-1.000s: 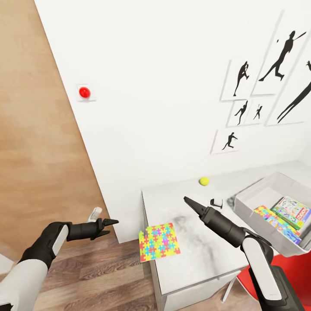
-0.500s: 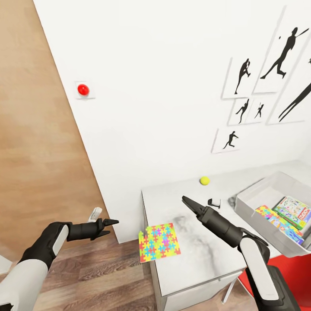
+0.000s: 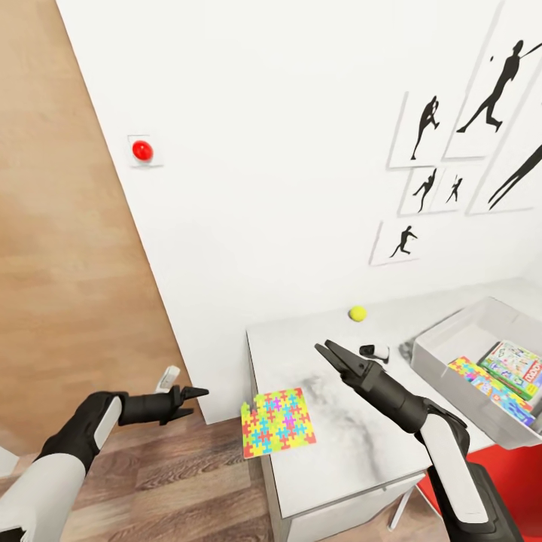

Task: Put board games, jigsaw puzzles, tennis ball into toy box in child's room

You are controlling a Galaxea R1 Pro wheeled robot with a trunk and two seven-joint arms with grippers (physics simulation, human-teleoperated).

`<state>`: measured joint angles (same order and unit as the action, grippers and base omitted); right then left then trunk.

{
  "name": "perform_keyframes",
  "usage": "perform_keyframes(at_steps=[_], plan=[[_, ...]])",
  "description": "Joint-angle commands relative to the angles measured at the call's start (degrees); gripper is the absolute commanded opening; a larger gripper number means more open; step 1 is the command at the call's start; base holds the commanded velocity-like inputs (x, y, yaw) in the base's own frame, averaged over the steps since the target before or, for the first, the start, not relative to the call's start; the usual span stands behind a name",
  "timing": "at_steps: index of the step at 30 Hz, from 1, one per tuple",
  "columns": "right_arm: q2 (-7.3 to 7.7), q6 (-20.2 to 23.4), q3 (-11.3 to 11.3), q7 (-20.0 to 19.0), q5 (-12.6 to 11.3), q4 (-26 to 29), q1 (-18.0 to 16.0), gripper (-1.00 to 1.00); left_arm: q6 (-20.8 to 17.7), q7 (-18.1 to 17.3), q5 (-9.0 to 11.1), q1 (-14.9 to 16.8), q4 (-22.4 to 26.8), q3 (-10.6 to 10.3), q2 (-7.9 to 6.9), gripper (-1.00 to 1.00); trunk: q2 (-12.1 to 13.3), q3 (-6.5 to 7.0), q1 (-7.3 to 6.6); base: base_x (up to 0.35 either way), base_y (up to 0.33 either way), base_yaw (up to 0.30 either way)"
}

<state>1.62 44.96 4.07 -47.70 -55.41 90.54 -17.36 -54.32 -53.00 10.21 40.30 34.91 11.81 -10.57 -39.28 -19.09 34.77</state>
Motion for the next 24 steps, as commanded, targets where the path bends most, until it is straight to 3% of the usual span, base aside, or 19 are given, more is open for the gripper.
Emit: perform_keyframes(at_steps=[1,9,17,24], plan=[[0.01,0.3,0.0,-0.1,-0.2,0.0,0.0,1.00,-0.2,-0.3,-0.1,0.0,-0.1,0.1,0.01,1.00,-0.5,-0.26,0.24,0.000,0.000,0.000],[-0.03,0.4,0.0,-0.4,-0.3,0.0,0.0,1.00,-0.1,-1.3,-0.2,0.0,-0.9,0.1,0.08,1.00,-3.7,-1.70,1.99,0.000,0.000,0.000],[-0.07,0.4,0.0,-0.4,-0.3,0.0,0.0,1.00,0.5,-8.2,-0.4,0.0,-5.4,-0.2,0.05,1.00,-6.9,-3.13,3.75,0.000,0.000,0.000],[-0.05,0.3,0.0,-0.5,-0.3,0.0,0.0,1.00,0.6,-10.1,-0.5,0.0,-6.3,-0.4,-0.19,1.00,-9.7,-4.39,5.29,0.000,0.000,0.000]])
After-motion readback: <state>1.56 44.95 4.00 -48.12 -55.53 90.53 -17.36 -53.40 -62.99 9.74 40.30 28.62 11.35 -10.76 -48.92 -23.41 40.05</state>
